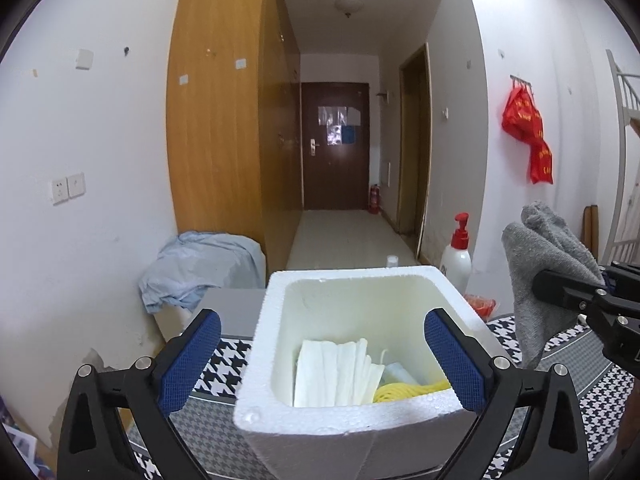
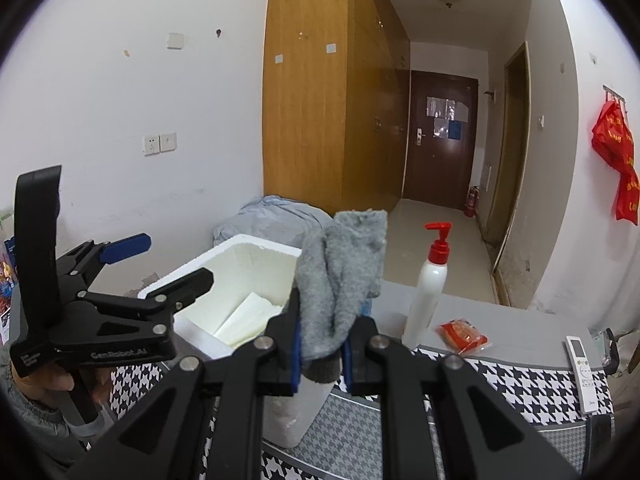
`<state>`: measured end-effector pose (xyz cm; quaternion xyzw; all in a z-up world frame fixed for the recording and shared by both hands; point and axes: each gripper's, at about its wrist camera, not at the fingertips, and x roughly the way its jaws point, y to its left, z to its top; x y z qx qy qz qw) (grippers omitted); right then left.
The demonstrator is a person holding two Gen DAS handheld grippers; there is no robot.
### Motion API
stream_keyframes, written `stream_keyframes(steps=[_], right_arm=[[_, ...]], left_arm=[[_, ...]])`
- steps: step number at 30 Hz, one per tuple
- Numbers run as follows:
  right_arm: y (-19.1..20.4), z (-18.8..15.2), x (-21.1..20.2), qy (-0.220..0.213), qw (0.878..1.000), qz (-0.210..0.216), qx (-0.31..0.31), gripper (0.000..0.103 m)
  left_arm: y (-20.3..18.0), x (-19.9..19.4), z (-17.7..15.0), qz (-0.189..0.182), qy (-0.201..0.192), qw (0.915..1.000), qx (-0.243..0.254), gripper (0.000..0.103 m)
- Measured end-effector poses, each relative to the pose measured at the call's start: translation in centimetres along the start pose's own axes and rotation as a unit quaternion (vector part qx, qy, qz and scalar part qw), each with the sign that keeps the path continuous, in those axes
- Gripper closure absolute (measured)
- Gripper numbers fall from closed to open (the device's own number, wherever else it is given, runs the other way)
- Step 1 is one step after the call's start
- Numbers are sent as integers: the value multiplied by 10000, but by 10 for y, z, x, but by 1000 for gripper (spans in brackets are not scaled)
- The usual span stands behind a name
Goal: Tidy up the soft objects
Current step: 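Lower the white tissues into the foam box and open the left gripper, then lower the grey cloth into the foam box and open the right gripper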
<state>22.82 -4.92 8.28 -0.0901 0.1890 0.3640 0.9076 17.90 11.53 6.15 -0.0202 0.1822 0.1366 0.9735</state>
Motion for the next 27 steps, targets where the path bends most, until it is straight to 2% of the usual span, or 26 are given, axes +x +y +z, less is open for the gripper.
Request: stream_keyframes(steps=[16, 27], right_arm=[[18, 7, 15, 48, 9996, 265, -119, 84], [35, 15, 35, 143, 9988, 395, -232, 84]], left_arm=[[30, -26, -8, 359, -184, 9991, -89, 1], [51, -32, -14, 510, -162, 9983, -211, 1]])
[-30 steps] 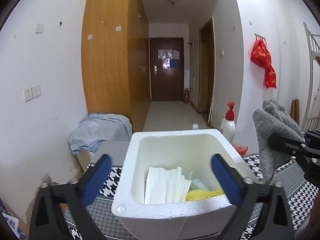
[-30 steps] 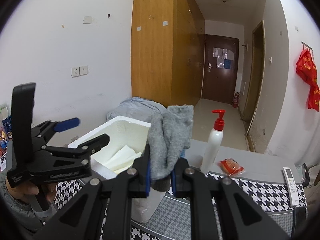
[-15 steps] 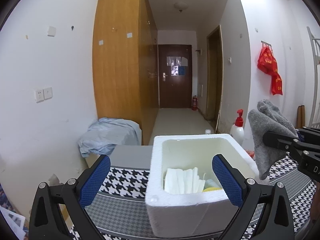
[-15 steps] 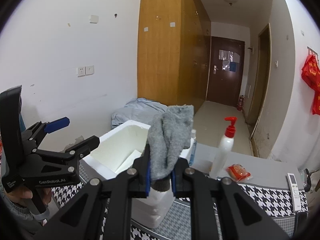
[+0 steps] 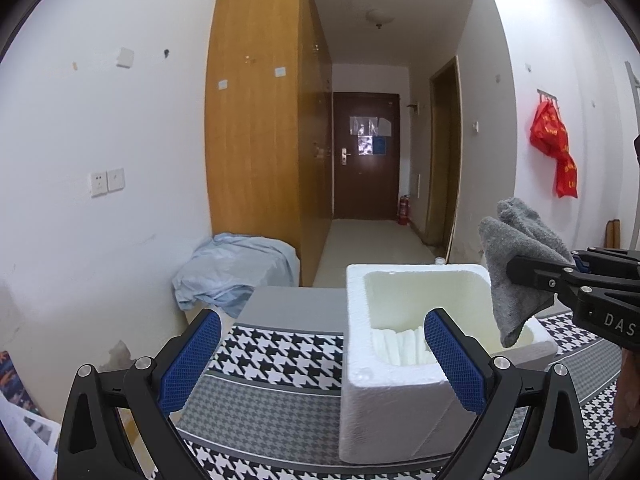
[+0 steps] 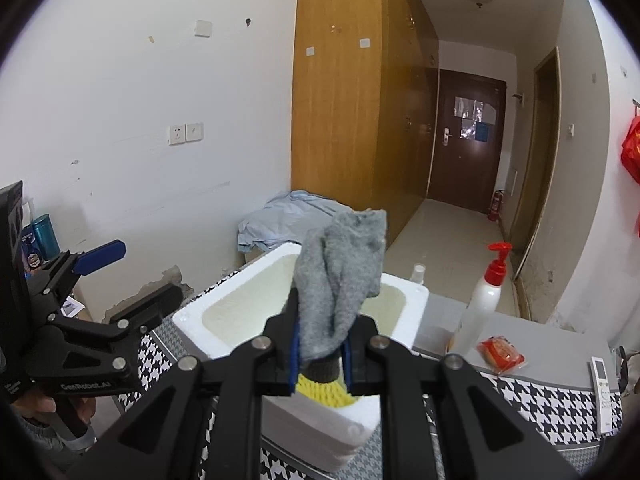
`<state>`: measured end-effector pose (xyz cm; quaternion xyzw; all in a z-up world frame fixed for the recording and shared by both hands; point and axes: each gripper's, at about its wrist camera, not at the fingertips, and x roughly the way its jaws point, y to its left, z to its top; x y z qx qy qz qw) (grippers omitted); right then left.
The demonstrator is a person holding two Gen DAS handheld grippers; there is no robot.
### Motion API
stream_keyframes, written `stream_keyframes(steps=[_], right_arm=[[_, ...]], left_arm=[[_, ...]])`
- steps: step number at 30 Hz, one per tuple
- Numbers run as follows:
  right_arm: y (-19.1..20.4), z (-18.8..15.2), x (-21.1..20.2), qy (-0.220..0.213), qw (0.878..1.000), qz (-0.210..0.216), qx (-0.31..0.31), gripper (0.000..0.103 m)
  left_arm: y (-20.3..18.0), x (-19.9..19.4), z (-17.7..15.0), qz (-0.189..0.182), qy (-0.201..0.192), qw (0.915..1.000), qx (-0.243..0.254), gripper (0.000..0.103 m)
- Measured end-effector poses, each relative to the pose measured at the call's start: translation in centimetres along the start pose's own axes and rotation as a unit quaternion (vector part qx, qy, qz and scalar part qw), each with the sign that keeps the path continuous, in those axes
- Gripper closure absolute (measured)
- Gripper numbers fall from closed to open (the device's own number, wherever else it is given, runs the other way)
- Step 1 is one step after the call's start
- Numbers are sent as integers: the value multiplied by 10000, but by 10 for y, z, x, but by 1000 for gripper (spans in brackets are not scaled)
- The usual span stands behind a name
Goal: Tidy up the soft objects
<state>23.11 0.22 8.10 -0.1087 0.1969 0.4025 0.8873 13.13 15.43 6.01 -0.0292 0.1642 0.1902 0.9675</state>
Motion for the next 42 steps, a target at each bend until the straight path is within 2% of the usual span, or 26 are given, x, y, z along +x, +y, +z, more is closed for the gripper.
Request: stream_keyframes(steps=[7, 13, 15, 18, 20, 21, 34, 36, 38, 42], right_arm=[[3, 1, 10, 86, 10000, 15, 41, 83], [3, -1, 22, 226, 9997, -81, 61, 79], [5, -2, 27, 288, 9995, -141, 11, 73], [7, -2, 27, 262, 9994, -206, -26, 46], [6, -2, 23, 147, 9997, -218, 14, 24], [6, -1, 20, 69, 9997, -242, 33, 21], [2, -6, -7, -126, 9996, -256, -28, 19], [0, -7, -13, -187, 9995, -262, 6, 17], [-3, -10, -21, -249, 9994, -196, 116, 10], [-7, -14, -35, -368, 9990, -174, 210, 6]], left_arm=[[7, -2, -7, 12, 25, 10000, -21, 1], [13, -2, -10, 16, 71, 9999, -133, 1], [15, -2, -11, 22, 88, 9998, -153, 1], [14, -3, -12, 22, 102, 9999, -125, 1], [14, -3, -12, 23, 93, 9999, -120, 1], [14, -3, -12, 30, 102, 9999, -127, 1], [-2, -20, -5, 22, 6, 10000, -50, 1], [-6, -24, -5, -9, -6, 10000, -31, 1], [-11, -28, -4, -24, -20, 10000, 10, 1], [-19, -39, -4, -52, -82, 9999, 57, 1]])
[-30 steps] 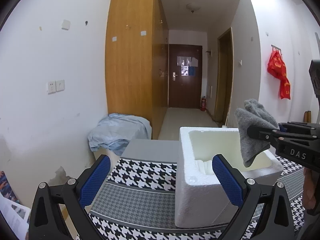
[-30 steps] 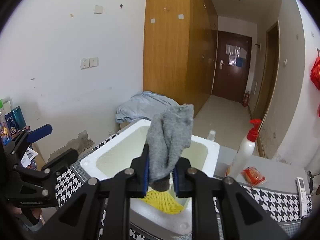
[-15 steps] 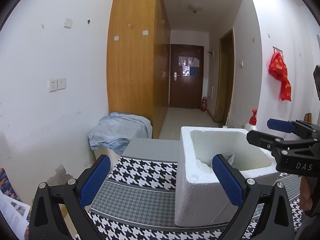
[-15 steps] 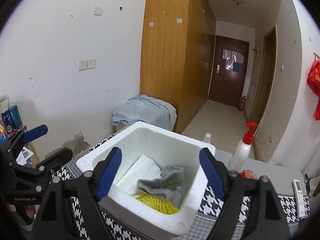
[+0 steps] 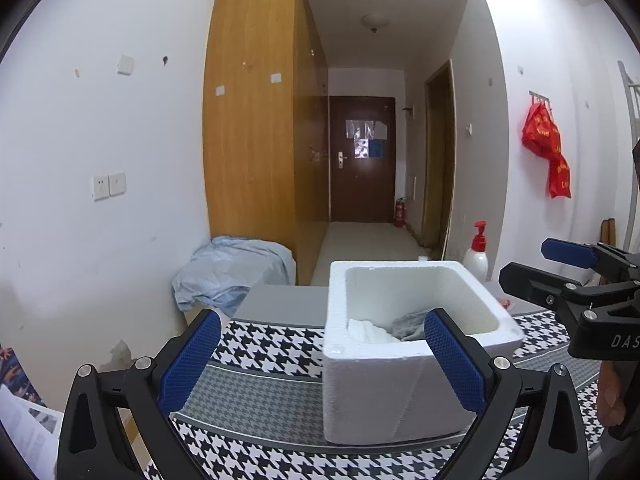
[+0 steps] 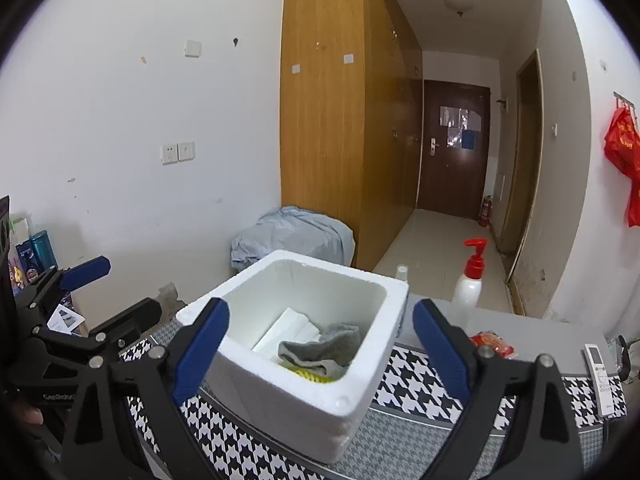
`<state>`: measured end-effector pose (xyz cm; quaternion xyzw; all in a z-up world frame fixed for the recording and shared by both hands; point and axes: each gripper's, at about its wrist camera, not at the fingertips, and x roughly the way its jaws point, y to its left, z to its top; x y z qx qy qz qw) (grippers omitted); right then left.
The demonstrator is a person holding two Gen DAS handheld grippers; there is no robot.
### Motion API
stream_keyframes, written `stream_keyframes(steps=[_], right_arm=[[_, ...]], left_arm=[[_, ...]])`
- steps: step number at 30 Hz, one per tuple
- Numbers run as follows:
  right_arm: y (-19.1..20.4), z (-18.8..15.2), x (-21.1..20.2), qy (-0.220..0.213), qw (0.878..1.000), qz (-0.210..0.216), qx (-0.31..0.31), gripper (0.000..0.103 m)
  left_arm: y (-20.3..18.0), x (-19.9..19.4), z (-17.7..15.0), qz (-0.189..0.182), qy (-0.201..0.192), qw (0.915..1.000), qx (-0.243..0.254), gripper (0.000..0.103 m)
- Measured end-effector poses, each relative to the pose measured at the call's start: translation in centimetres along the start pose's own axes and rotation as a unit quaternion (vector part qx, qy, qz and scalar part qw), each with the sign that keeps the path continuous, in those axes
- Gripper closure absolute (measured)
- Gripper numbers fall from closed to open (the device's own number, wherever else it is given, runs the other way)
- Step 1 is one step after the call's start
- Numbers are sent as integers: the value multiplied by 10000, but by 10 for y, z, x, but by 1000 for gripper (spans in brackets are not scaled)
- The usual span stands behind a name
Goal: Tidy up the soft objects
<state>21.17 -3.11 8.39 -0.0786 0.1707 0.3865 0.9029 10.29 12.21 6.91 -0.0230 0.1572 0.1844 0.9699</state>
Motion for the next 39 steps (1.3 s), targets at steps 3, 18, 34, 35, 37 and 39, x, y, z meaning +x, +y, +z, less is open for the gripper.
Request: stream_keyframes(steps=[3, 18, 34, 35, 37, 39], right_arm=[[0, -2, -9, -65, 10000, -26, -3, 3], [-15, -11, -69, -535, 9979, -368, -27, 1], [-26, -37, -116, -851, 9937, -731, 9, 1], [-27, -40, -119, -860, 9936, -734, 30, 1], [-29, -44, -121, -874, 9931, -777, 61, 1], [-34, -47, -123, -885, 9930, -768, 137, 1]], left_arm=[[-6, -6, 2, -19, -34, 10000, 39, 1], [-41, -35, 7, -390, -275, 9986, 214, 1], [-68, -56, -3, -812, -442, 9955, 214, 1], [-69, -56, -4, -818, -429, 9955, 208, 1], [-69, -56, -6, -830, -437, 9954, 175, 1], [-70, -57, -8, -850, -479, 9951, 146, 1]])
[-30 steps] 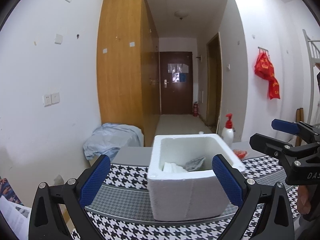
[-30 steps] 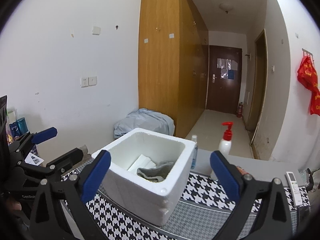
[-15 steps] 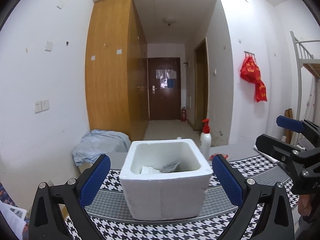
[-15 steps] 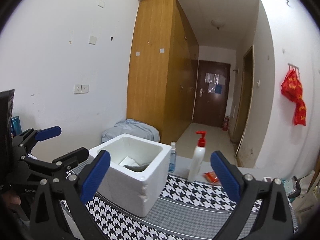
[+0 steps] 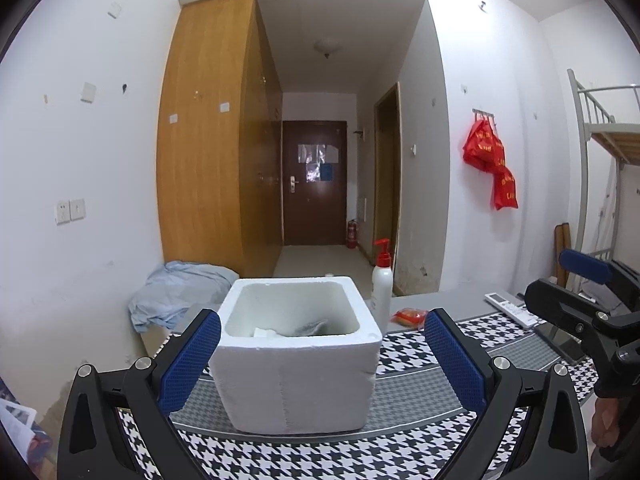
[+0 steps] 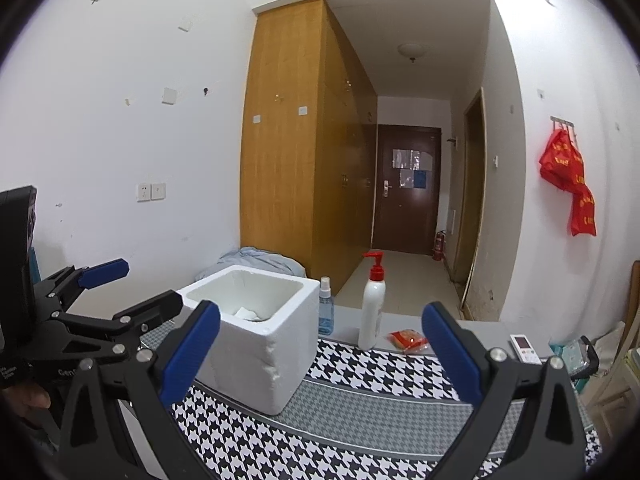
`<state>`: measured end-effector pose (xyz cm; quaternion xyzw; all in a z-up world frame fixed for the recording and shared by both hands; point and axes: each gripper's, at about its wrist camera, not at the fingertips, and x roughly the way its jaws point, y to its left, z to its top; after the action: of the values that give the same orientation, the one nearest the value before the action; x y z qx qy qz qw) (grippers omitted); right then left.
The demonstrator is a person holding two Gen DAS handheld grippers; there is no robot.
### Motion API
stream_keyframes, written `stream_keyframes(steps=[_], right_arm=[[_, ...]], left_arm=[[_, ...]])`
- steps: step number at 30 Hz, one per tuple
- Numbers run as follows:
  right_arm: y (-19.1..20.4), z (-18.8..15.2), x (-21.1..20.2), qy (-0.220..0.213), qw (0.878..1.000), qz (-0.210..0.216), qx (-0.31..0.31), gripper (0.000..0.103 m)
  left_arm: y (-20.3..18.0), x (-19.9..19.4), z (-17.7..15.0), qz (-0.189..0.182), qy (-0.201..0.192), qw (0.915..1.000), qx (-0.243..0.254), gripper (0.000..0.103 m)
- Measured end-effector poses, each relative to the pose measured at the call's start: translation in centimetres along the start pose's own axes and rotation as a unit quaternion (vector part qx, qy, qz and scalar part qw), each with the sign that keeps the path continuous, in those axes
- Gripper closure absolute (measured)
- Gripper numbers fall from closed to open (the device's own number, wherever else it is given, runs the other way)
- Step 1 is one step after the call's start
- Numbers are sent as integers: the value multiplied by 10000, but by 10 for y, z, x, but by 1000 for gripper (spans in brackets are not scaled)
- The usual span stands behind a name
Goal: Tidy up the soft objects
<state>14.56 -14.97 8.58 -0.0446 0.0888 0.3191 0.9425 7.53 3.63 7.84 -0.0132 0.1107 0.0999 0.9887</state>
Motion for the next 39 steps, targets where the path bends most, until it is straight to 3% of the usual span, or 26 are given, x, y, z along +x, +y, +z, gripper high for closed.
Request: stream_keyframes(steps=[8, 17, 26, 39], right_arm=[[-6, -16, -8, -147, 9997, -34, 177, 1], [-10, -37, -6, -36, 9995, -123, 285, 1], [-9, -61, -5, 69, 9993, -189, 306, 1], [-13, -75, -5, 136, 9990, -81, 422, 1]], left_arm=[[-2, -6, -12, -219, -139, 9996, -88, 1], [-7, -20, -26, 3, -552, 9985, 37, 1], [-14, -19, -44, -4, -434, 9988, 207, 1], [-9, -14, -65, -20, -247, 9997, 63, 1]])
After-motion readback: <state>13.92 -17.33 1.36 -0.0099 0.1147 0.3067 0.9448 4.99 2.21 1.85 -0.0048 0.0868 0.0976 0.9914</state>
